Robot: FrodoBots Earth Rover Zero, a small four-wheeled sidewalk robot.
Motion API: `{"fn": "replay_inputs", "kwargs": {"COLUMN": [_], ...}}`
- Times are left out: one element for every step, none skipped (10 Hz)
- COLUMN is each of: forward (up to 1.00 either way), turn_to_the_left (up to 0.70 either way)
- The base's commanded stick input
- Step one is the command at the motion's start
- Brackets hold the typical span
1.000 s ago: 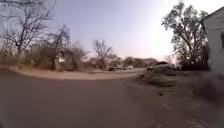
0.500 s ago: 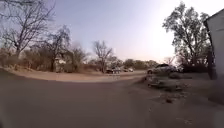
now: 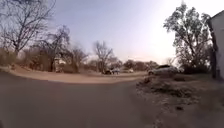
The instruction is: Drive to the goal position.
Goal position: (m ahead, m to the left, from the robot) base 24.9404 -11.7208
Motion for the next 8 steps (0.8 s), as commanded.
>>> {"fn": "replay_inputs", "kwargs": {"forward": [0.7,0.7,0.7,0.7,0.7,0.7,0.7,0.7], "turn_to_the_left": [0.0,0.0,0.0,0.0,0.0,0.0,0.0,0.0]}}
